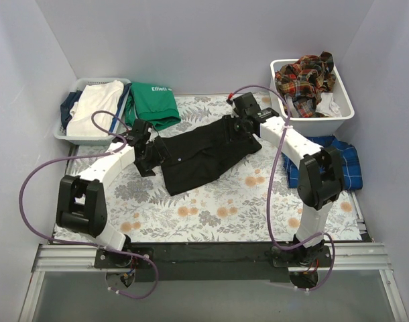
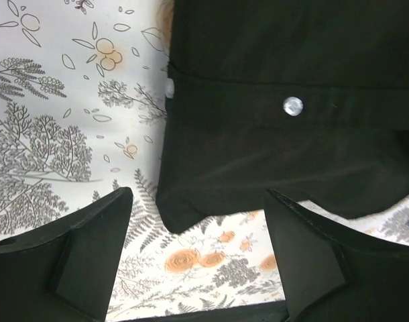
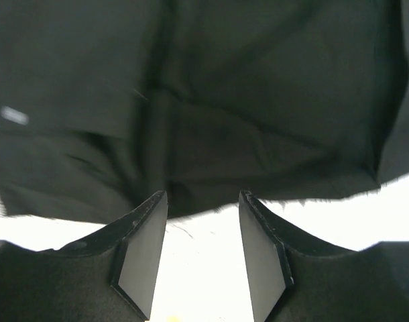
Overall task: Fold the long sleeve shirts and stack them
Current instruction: Fold the shirt
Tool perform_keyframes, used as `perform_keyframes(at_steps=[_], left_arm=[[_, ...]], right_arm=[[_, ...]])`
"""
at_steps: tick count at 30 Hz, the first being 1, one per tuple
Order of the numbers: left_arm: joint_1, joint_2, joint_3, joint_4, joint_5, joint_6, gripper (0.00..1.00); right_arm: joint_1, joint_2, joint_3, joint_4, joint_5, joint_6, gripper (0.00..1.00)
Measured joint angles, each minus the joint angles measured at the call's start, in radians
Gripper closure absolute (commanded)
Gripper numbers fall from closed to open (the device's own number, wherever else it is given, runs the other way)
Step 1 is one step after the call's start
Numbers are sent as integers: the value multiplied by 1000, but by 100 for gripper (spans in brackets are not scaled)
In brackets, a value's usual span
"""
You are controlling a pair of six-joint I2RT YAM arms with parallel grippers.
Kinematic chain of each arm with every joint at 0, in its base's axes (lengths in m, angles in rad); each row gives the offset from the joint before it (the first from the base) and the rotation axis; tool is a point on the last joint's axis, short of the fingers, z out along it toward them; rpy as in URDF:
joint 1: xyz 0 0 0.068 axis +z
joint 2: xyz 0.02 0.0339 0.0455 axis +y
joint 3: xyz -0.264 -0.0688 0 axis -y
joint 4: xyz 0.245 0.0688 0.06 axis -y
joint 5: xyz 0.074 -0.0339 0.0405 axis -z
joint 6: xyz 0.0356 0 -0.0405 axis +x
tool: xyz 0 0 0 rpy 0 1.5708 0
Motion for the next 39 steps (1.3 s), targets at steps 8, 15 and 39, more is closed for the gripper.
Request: perform_keyframes(at_steps=[8, 15, 39], left_arm=[[0, 178, -5, 72, -13, -16, 21], [1, 225, 4, 111, -10, -25, 22], [64, 32, 2, 184, 19, 54, 22]], right_arm=[[-29, 69, -50, -46, 27, -34, 44], [-61, 103, -85, -34, 49, -32, 46], [-3, -150, -548, 52, -32, 33, 51]])
